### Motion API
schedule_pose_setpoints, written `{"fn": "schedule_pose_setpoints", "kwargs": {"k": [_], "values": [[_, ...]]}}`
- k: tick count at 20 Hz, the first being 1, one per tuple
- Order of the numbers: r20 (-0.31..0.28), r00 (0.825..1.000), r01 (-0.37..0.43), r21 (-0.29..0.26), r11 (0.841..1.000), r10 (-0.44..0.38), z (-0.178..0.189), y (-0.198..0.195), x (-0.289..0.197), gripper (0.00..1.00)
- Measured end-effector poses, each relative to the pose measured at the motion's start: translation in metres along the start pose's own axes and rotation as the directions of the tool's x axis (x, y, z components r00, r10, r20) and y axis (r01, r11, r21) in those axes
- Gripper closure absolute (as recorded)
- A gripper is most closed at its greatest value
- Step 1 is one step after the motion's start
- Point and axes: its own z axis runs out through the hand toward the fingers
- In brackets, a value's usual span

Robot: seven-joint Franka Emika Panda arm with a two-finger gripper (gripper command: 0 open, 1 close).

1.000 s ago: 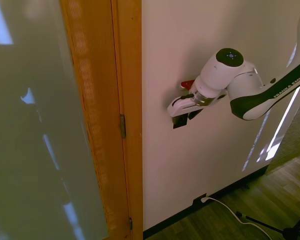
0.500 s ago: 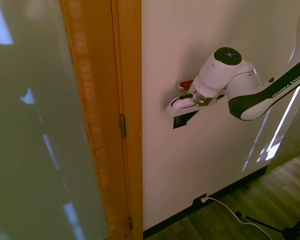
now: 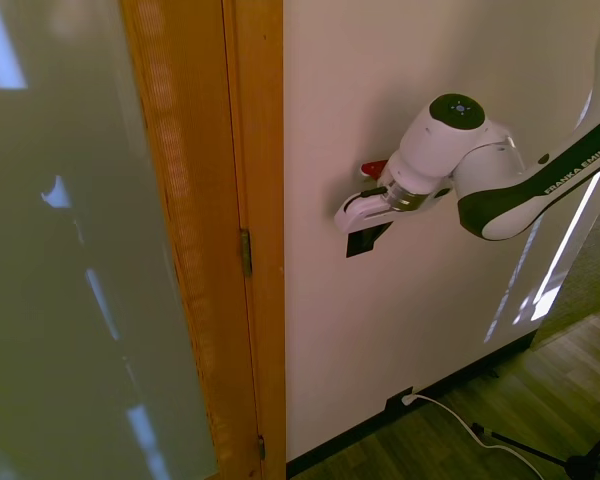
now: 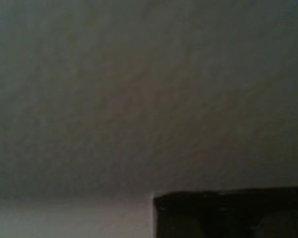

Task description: Turn on the light

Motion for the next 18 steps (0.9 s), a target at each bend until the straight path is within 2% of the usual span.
{"fn": "schedule_pose_setpoints", "kwargs": {"k": [9, 18], "values": [[-0.028, 1.0, -0.004, 0.044, 0.999, 0.005, -0.033, 0.0, 0.003, 1.0], [-0.078, 0.997, -0.018, 0.07, 0.997, 0.024, -0.088, 0.017, 0.007, 1.0]]}}
